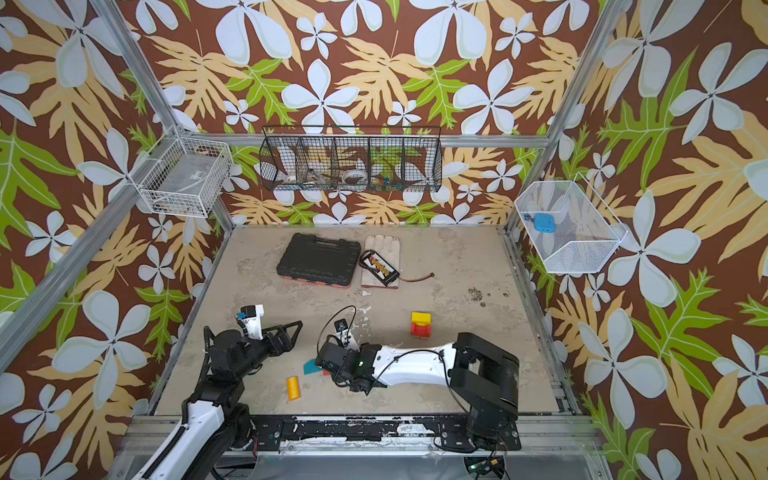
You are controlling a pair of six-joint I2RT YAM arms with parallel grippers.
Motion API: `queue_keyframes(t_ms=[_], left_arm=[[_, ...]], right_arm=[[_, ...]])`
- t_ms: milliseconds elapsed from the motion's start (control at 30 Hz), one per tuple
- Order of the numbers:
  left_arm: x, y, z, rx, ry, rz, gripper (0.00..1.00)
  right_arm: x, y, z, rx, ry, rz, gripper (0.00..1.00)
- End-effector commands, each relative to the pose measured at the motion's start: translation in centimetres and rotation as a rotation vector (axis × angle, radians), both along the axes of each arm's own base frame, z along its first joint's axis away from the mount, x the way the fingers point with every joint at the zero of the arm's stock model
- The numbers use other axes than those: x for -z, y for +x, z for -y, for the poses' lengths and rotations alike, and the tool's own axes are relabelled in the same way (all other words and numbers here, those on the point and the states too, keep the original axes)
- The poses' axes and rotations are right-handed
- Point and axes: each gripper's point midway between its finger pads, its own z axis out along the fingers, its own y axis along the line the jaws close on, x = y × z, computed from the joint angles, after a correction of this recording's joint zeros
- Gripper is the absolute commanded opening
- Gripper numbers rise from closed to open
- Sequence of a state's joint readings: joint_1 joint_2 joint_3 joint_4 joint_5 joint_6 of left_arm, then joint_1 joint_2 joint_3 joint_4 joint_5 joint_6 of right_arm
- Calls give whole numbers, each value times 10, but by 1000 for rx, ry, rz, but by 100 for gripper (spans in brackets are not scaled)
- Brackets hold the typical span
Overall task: Build the wood block tower
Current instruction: 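Move the right gripper back over the pink block near the robot, then grasp the pink block with the right gripper and lift it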
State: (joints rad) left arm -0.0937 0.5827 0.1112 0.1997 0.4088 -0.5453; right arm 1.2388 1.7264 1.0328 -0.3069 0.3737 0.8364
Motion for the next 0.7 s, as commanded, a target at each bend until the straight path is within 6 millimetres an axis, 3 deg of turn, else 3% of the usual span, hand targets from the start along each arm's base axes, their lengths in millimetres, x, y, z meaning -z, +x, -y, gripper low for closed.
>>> queue_keyframes(t_ms=[0,300,400,667], left_arm=[[-6,2,0,-1,-5,24,100],[-6,2,0,-1,-5,24,100],[-6,1,1,2,-7,25,100],[-6,1,1,3,-7,24,100]], right_arm=[[2,0,6,18,-18,2,78],[2,-1,22,67,-20,6,78],[5,-1,28,83,-27,9,73],[15,-2,28,88,-42,-5,70]])
